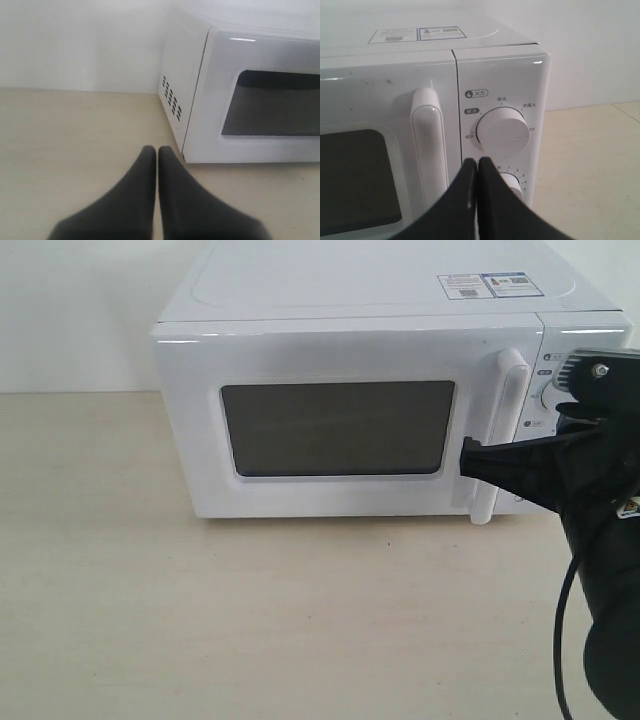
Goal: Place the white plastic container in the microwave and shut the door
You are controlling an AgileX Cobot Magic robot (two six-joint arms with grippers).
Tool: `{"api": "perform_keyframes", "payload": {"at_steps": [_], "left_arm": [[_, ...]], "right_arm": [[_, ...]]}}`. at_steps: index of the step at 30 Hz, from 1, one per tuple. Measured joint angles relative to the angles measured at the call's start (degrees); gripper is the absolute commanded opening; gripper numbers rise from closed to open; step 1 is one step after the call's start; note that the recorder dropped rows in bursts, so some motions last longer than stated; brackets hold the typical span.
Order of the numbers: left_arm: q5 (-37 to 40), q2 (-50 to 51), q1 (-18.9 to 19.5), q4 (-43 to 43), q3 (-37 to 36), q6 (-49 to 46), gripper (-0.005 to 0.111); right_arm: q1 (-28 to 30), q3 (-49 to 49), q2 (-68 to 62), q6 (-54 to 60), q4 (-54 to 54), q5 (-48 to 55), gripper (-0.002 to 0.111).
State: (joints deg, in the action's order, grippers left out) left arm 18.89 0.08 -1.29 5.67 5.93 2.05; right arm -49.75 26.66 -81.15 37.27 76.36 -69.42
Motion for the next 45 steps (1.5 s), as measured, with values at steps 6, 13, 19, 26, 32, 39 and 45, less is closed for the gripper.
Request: {"api": "perform_keyframes", "payload": {"at_steps": [6, 13, 19, 26, 32, 39, 45], "left_arm": [[-6.4, 0.0, 0.6, 0.2, -5.6, -0.1, 0.004], [-2.9, 0.0, 0.6, -0.4, -5.7, -0.1, 0.004], [0.0, 0.0, 0.6, -0.8, -5.7, -0.2, 0.004], [0.2, 0.0, 0.6, -0.9, -5.7, -0.2, 0.004], [0.2, 0.0, 0.6, -0.9, -5.7, -0.2, 0.004], [0.2, 0.0, 0.6, -0.9, -5.7, -0.2, 0.004], [0.2, 0.0, 0.6, -0.9, -5.7, -0.2, 0.004]], "right_arm": [[0.0, 0.0, 0.0, 0.0, 0.0, 0.0, 0.0], [0.0, 0.0, 0.0, 0.0, 0.0, 0.0, 0.0], [0.0, 0.0, 0.0, 0.0, 0.0, 0.0, 0.0], [0.0, 0.0, 0.0, 0.0, 0.0, 0.0, 0.0], [0.0, 0.0, 0.0, 0.0, 0.0, 0.0, 0.0], [0.0, 0.0, 0.0, 0.0, 0.0, 0.0, 0.0], [0.0, 0.0, 0.0, 0.0, 0.0, 0.0, 0.0]]}}
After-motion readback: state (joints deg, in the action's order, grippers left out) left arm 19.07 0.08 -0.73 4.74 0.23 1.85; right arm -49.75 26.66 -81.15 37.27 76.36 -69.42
